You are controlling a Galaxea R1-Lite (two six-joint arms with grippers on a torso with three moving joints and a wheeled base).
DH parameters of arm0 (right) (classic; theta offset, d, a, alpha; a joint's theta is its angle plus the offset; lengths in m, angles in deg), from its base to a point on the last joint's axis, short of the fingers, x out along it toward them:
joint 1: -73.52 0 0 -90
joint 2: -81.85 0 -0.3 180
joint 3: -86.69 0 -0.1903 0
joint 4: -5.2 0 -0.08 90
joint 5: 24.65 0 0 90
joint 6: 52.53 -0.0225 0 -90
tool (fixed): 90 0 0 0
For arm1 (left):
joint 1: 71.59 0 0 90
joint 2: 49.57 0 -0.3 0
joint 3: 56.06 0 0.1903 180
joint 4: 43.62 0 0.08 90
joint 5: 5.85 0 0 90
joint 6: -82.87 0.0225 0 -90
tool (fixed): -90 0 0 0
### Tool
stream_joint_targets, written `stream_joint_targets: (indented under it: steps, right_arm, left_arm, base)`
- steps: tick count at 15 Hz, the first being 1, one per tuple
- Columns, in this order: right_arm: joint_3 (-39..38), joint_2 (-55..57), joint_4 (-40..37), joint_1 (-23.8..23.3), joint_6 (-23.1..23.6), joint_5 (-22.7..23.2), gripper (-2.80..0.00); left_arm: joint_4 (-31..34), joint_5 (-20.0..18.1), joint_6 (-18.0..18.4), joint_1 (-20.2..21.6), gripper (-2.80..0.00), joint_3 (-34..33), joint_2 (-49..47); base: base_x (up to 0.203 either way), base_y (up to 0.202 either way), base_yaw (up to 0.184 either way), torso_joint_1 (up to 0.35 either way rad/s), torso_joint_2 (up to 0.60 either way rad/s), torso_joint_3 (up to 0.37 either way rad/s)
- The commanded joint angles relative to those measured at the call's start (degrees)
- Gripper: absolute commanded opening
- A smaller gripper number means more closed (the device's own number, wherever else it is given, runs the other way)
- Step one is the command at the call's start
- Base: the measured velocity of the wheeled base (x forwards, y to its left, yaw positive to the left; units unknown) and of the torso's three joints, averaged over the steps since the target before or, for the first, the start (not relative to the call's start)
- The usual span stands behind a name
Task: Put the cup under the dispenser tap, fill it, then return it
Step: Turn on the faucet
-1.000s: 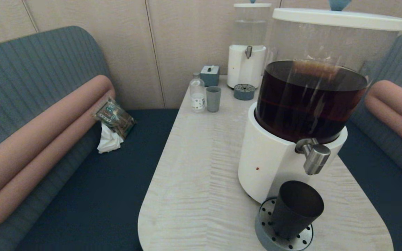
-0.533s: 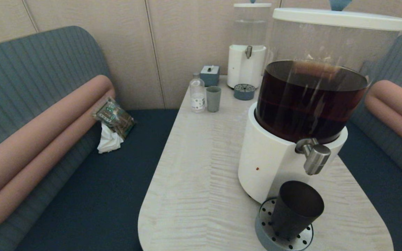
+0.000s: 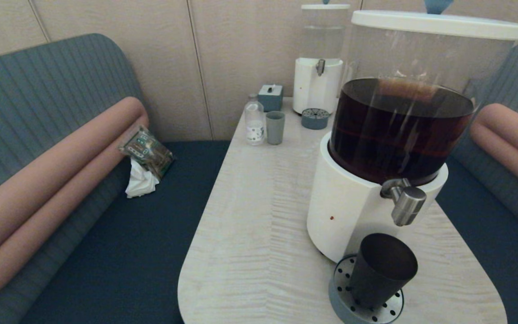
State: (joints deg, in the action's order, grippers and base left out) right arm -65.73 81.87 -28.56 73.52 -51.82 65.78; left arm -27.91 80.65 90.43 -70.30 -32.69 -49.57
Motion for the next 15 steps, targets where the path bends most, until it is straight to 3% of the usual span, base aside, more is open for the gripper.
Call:
stream_joint_targets:
  steps: [1,15]
  right_arm:
    - [0.00,-0.02,-0.06,0.00,0.00,0.00,-2.80]
    - [0.00,0.06,-0.04,0.00,0.96,-0.26,-2.80]
  left_arm:
    - [-0.08,-0.02,-0.17,0.03,-2.80,-2.29,-0.09]
    - [-0.08,-0.02,-0.17,-0.04,-2.80,-2.29,-0.09]
  base:
    - [0.000,0.000,0.000,0.000,0.00,0.000]
    - [0.000,0.000,0.000,0.000,0.00,0.000]
